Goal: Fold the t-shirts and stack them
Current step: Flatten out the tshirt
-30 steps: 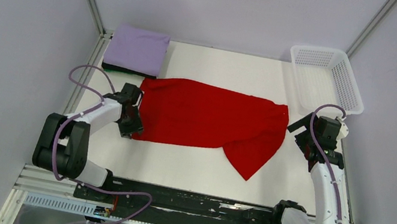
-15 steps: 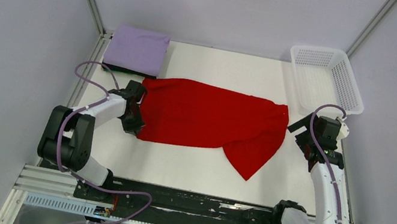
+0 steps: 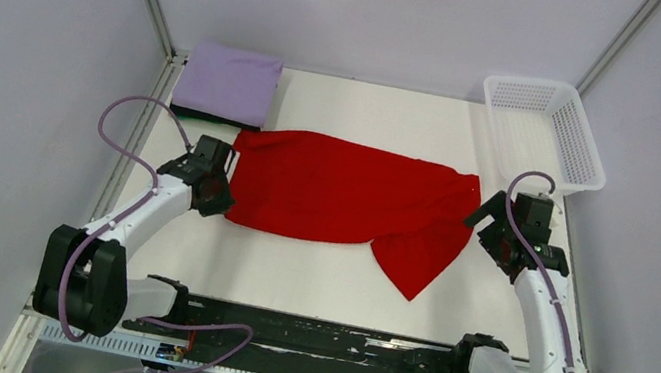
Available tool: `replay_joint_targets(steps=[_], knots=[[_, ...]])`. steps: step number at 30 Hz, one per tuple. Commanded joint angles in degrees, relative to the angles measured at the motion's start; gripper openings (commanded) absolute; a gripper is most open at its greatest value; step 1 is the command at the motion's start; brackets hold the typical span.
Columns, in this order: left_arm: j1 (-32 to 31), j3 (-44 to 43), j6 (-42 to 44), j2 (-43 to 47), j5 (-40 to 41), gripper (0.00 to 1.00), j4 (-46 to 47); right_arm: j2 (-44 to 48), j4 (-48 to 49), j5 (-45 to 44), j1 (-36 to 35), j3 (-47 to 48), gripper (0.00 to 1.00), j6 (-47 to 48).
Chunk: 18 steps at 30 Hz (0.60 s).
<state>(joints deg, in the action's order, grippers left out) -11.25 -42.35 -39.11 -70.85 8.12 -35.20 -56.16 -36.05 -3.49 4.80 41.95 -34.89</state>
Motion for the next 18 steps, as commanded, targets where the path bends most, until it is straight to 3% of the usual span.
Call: replay_joint_targets(steps=[1,4,7,13,18], knots=[[-0.18,0.7,0.18,2.09,3.11,0.0,0.78,-0.02,-10.3,1.29,-11.16,2.43,1.0,-1.84],[-0.18,0.72,-0.19,2.48,4.07,0.0,0.39,-2.5,-17.19,-2.6,-20.78,3.4,1.0,-6.17],[-0.18,1.08,-0.27,2.76,3.44,0.0,1.02,-5.77,-18.83,-0.51,-27.35,2.91,1.0,-7.8],[-0.18,2.16,-0.21,3.08,2.13,0.0,2.42,-15.11,-16.99,0.04,-35.54,2.55,0.88,-8.67],[-0.18,2.67,-0.2,3.09,2.04,0.0,2.72,-20.42,-12.99,-2.19,-37.14,3.16,0.73,-9.03]])
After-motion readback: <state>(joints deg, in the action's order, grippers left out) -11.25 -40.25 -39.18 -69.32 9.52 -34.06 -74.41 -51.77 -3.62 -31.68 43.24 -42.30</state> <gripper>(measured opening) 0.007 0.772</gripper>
